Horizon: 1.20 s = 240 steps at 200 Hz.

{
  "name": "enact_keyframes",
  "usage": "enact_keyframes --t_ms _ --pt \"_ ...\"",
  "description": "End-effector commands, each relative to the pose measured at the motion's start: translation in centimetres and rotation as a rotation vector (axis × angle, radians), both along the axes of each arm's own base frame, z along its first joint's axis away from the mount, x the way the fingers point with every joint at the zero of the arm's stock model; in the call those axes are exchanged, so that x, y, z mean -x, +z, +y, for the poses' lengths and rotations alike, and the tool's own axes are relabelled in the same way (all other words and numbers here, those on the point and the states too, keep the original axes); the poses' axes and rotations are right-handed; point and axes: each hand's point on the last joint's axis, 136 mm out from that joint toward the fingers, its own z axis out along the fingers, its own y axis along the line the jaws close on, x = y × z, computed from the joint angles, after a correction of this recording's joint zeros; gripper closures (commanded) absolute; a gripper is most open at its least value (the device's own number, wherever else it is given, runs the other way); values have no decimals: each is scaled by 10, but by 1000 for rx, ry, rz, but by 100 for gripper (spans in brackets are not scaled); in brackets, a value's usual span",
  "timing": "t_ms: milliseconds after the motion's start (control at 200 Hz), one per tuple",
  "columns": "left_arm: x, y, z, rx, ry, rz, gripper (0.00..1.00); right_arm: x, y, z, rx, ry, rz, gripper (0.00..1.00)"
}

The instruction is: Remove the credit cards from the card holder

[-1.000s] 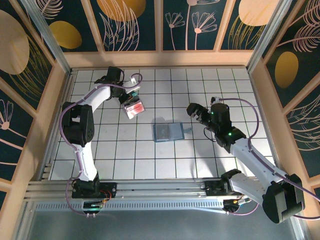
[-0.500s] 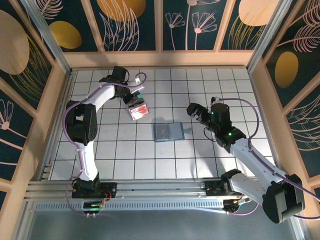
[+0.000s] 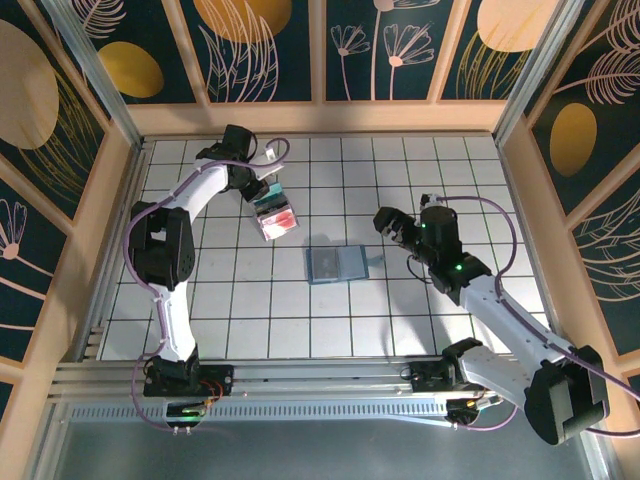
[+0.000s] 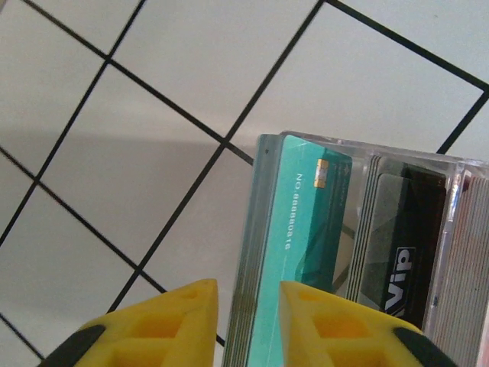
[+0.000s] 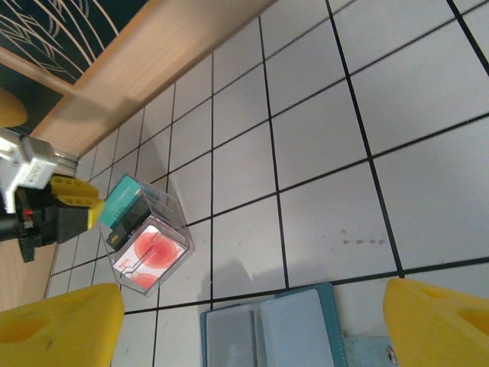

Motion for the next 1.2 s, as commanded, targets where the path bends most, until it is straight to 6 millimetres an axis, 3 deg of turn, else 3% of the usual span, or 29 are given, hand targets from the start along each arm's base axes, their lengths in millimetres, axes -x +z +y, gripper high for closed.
enact_keyframes --t_ms 0,35,185,255,395,611,651,871,1021,1196 --pt "3 62 -6 90 44 -106 66 -3 5 7 53 6 -1 17" --pt "5 74 -8 124 56 -133 65 -3 1 9 82 10 14 19" --pt "13 120 -9 291 162 -268 33 2 -13 27 191 53 68 30" --pt "22 153 -5 402 236 -357 20 5 -21 38 233 84 95 33" --pt "43 176 0 587 351 -410 1 13 -38 57 299 143 145 39" --pt "79 167 31 728 585 -426 1 23 -60 85 364 226 203 47" --pt "88 155 37 735 633 -412 1 26 -67 92 388 249 219 51" --pt "122 132 69 808 835 -425 1 37 -96 128 518 355 281 64" --pt "133 122 84 845 940 -442 1 40 -115 144 582 396 323 64" --pt "135 118 89 886 992 -444 1 40 -133 149 615 407 362 62"
